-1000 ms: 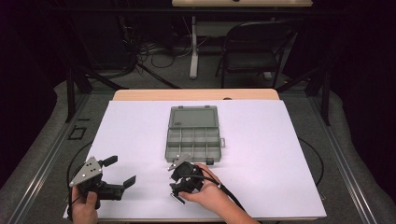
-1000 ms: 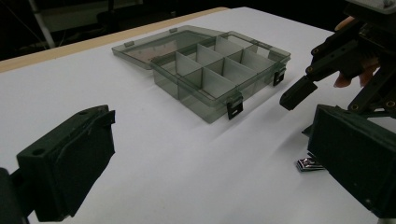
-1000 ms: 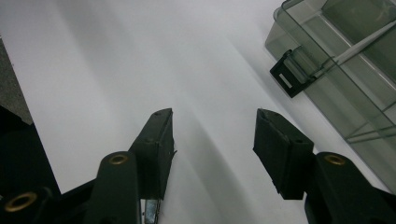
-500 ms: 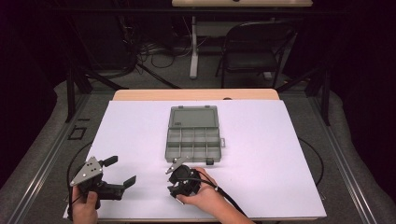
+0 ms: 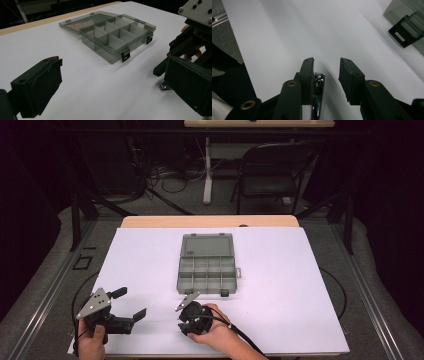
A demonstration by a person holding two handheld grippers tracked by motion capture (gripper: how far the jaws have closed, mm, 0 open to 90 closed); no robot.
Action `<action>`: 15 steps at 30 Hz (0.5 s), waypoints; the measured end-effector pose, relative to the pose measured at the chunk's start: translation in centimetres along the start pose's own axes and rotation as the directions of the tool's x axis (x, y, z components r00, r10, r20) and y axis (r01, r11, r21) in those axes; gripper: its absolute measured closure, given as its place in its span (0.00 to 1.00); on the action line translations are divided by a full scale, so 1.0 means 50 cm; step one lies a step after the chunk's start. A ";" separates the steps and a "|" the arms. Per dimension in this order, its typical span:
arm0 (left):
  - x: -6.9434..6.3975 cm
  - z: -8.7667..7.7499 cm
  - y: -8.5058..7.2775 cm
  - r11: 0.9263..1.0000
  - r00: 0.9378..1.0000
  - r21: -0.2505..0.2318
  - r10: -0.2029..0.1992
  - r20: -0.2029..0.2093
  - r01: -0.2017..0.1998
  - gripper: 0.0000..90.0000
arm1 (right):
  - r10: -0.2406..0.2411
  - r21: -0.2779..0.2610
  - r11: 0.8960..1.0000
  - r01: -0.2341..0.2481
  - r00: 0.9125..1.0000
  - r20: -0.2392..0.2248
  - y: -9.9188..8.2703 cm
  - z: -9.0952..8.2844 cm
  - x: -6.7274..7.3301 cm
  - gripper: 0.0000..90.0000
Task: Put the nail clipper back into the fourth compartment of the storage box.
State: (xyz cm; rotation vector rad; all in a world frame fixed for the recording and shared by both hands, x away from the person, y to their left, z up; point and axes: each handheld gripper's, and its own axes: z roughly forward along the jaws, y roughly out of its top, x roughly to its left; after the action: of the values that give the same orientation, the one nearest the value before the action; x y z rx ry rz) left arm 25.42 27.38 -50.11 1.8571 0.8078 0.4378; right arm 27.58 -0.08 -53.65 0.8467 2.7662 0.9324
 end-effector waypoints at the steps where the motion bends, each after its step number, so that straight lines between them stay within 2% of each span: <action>1: 0.000 0.000 0.000 1.000 1.000 -0.001 0.000 -0.002 0.000 0.01 | -0.005 0.001 1.000 0.005 1.000 -0.002 0.000 0.002 0.000 0.73; 15: 0.001 -0.001 0.000 1.000 1.000 -0.004 0.000 -0.008 0.000 0.02 | -0.015 0.011 1.000 0.016 1.000 -0.010 -0.005 0.019 0.009 0.83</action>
State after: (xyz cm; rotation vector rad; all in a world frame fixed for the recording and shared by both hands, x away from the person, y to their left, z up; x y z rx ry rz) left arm 25.41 27.44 -50.11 1.8528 0.8119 0.4469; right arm 27.33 0.51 -54.52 0.8233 2.7851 0.9221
